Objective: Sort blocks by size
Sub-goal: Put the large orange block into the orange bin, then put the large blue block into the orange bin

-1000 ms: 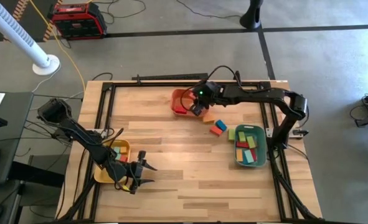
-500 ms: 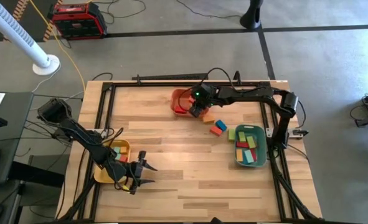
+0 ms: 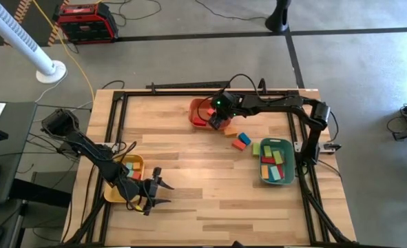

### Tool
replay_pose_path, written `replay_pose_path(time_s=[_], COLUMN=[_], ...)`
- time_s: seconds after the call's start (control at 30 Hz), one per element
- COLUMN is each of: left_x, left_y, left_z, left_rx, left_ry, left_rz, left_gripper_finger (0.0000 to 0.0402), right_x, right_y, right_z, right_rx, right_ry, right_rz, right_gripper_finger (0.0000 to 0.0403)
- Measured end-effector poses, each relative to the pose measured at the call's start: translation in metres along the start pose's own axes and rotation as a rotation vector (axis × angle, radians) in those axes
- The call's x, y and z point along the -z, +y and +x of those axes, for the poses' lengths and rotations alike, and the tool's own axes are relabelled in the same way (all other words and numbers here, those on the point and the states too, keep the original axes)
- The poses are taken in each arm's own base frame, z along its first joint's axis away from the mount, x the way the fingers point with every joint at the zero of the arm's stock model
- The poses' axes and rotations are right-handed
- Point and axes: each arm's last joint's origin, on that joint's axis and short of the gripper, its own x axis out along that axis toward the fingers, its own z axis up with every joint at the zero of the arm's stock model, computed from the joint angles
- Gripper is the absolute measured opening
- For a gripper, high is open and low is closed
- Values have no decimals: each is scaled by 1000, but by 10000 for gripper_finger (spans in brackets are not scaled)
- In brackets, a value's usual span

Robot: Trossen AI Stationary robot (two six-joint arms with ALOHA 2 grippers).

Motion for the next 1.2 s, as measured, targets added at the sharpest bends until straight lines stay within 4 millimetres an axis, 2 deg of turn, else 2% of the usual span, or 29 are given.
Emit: replay_pose_path(time_s=[0.23,0.33,0.43,0.6,0.73,0.83,0.9,1.0,1.2], left_x=[0,0,0,0,0,0,0,0,0], left_y=[0,0,0,0,0,0,0,2,6], left_z=[0,0,0,0,0,0,0,1,3], left_rx=[1,1,1,1,1,1,-1,-9,-25], left_ry=[1,1,1,3,6,6,7,7,9], left_rz=[-18,-21,-20,-13,-2,17,28,39,32], left_gripper_finger=[206,206,206,206,206,206,206,206,206], right_x=[-1,-3,-8,-8,12,33,50,76,114], right_y=[3,4,7,19,33,43,48,53,37], right_z=[-1,-8,-28,-81,-116,-129,-129,-120,-92], right_rx=[-6,-13,-23,-40,17,42,55,80,178], right_ry=[-11,-29,-64,-77,28,135,196,274,330], right_rz=[-4,-7,-22,-55,-76,-70,-67,-66,31], right_gripper_finger=[221,230,232,232,232,232,232,232,224])
